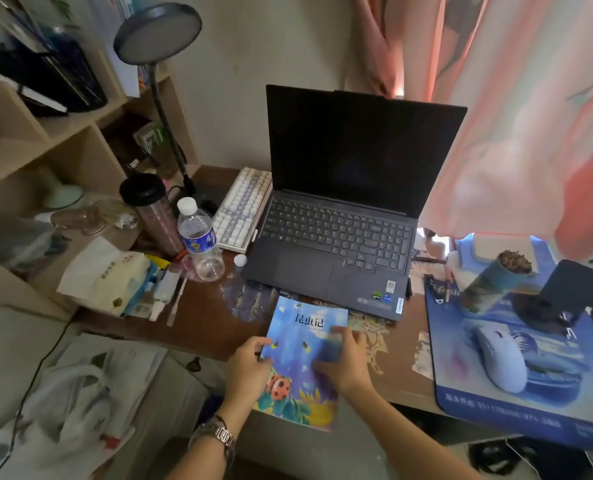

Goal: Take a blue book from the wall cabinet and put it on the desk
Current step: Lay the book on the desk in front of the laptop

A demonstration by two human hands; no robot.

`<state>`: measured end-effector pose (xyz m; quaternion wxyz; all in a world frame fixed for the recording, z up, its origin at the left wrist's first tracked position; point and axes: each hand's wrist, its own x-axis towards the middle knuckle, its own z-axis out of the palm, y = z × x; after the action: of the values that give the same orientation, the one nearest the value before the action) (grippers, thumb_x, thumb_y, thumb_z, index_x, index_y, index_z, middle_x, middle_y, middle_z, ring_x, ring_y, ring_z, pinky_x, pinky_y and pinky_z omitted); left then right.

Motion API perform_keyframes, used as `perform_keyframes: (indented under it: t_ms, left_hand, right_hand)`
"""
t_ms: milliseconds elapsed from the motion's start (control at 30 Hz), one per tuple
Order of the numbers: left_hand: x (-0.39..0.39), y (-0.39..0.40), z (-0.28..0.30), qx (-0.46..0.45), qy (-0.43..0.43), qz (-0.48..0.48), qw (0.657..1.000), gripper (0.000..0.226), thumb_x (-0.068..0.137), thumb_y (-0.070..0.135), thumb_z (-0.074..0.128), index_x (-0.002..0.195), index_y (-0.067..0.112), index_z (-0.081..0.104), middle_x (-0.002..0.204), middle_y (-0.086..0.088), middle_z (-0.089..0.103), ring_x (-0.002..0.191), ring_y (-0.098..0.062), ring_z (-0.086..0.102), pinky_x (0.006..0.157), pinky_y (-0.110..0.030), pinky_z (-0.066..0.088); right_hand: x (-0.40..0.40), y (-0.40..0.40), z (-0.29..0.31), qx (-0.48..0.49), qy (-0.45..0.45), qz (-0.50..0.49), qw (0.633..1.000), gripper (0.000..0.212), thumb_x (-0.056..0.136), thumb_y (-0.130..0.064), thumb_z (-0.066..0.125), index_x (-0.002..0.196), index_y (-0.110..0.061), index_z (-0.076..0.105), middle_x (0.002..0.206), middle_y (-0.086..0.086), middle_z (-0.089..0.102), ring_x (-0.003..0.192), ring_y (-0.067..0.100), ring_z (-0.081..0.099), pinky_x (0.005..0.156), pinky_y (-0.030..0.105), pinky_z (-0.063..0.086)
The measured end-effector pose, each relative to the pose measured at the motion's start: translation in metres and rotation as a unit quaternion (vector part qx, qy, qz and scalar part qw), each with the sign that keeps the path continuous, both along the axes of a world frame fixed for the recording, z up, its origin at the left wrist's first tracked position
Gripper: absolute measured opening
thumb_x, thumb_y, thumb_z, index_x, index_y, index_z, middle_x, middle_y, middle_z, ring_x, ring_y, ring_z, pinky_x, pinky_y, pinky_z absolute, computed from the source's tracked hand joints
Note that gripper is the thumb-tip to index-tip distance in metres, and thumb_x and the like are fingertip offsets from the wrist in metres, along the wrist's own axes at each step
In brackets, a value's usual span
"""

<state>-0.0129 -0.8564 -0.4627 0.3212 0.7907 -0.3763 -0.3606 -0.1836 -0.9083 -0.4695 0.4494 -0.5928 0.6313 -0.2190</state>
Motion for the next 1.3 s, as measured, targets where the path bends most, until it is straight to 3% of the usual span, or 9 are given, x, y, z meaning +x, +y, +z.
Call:
perform_keyframes:
  t_ms: [67, 200, 467, 600, 767, 867, 933, 1100, 1300]
  left_hand:
    - [0.002, -0.005, -0.005, 0.015, -0.017, -0.015, 1.000, 0.032, 0.082, -0.001, 0.057, 0.108, 0.017, 0.064, 0.113, -0.004, 0.066, 0.076, -0.014, 0.061, 0.061, -0.023, 0.044]
    - [0.003, -0.013, -0.013, 0.020, -0.025, -0.028, 0.999, 0.032, 0.080, 0.000, 0.063, 0.108, 0.015, 0.065, 0.112, -0.005, 0.068, 0.088, -0.020, 0.063, 0.075, -0.028, 0.048]
    - [0.009, -0.022, -0.023, 0.013, -0.040, -0.023, 0.999, 0.029, 0.079, 0.001, 0.068, 0.106, 0.012, 0.066, 0.107, -0.007, 0.069, 0.092, -0.020, 0.063, 0.078, -0.026, 0.047]
    - [0.010, -0.024, -0.021, 0.012, -0.044, -0.028, 0.999, 0.027, 0.079, 0.003, 0.070, 0.104, 0.012, 0.067, 0.104, -0.006, 0.069, 0.093, -0.019, 0.063, 0.078, -0.024, 0.048]
    - [0.013, -0.024, -0.025, 0.005, -0.068, -0.052, 0.996, 0.029, 0.078, 0.006, 0.072, 0.105, 0.012, 0.066, 0.110, -0.006, 0.059, 0.079, -0.012, 0.059, 0.066, -0.017, 0.044]
    - [0.016, -0.028, -0.026, 0.017, -0.078, -0.074, 0.994, 0.030, 0.079, 0.007, 0.071, 0.106, 0.015, 0.065, 0.111, -0.005, 0.059, 0.082, -0.013, 0.059, 0.068, -0.020, 0.044]
    - [0.018, -0.031, -0.024, 0.032, -0.092, -0.093, 0.991, 0.030, 0.079, 0.011, 0.070, 0.107, 0.020, 0.064, 0.110, -0.001, 0.059, 0.087, -0.015, 0.060, 0.070, -0.025, 0.048]
    - [0.024, -0.040, -0.007, 0.066, -0.201, -0.169, 0.963, 0.032, 0.080, 0.020, 0.064, 0.111, 0.025, 0.061, 0.112, 0.005, 0.060, 0.100, -0.017, 0.060, 0.074, -0.031, 0.052]
    - [0.028, -0.058, 0.052, -0.002, -0.348, -0.231, 0.908, 0.024, 0.082, 0.024, 0.063, 0.105, 0.022, 0.063, 0.104, 0.004, 0.066, 0.097, -0.018, 0.061, 0.077, -0.030, 0.047]
  right_hand:
    - [0.002, -0.003, -0.003, 0.016, 0.002, -0.012, 1.000, 0.064, 0.067, 0.003, 0.075, 0.123, -0.010, 0.049, 0.127, 0.010, 0.031, 0.095, 0.022, 0.046, 0.078, 0.023, 0.048]
    - [0.002, -0.012, -0.008, 0.022, 0.021, -0.007, 1.000, 0.066, 0.068, 0.001, 0.075, 0.127, -0.013, 0.049, 0.129, 0.011, 0.034, 0.092, 0.019, 0.045, 0.074, 0.007, 0.038]
    - [0.007, -0.019, -0.016, 0.016, 0.036, -0.013, 0.999, 0.063, 0.065, 0.001, 0.074, 0.122, -0.016, 0.053, 0.112, 0.000, 0.031, 0.090, 0.024, 0.051, 0.075, 0.039, 0.056]
    - [0.005, -0.023, -0.019, 0.022, 0.050, -0.002, 0.998, 0.067, 0.066, -0.003, 0.077, 0.125, -0.018, 0.051, 0.120, 0.004, 0.035, 0.090, 0.023, 0.051, 0.056, 0.023, 0.052]
    - [0.005, -0.028, -0.018, 0.031, 0.085, 0.018, 0.996, 0.069, 0.065, -0.010, 0.079, 0.127, -0.021, 0.050, 0.125, 0.005, 0.038, 0.111, 0.027, 0.047, 0.073, 0.028, 0.048]
    - [0.003, -0.033, -0.019, 0.041, 0.099, 0.034, 0.994, 0.068, 0.064, -0.012, 0.080, 0.125, -0.021, 0.051, 0.123, 0.006, 0.039, 0.116, 0.031, 0.046, 0.091, 0.036, 0.049]
    - [0.001, -0.037, -0.018, 0.052, 0.109, 0.054, 0.991, 0.065, 0.067, -0.014, 0.079, 0.125, -0.021, 0.050, 0.124, 0.007, 0.039, 0.115, 0.030, 0.048, 0.093, 0.038, 0.049]
    - [-0.010, -0.053, 0.002, 0.059, 0.206, 0.151, 0.965, 0.059, 0.081, -0.031, 0.067, 0.134, -0.019, 0.044, 0.130, 0.009, 0.047, 0.111, 0.031, 0.057, 0.092, 0.038, 0.049]
    - [-0.021, -0.077, 0.060, -0.036, 0.350, 0.233, 0.907, 0.041, 0.085, -0.025, 0.061, 0.125, -0.018, 0.052, 0.121, 0.009, 0.062, 0.108, 0.031, 0.061, 0.084, 0.037, 0.049]
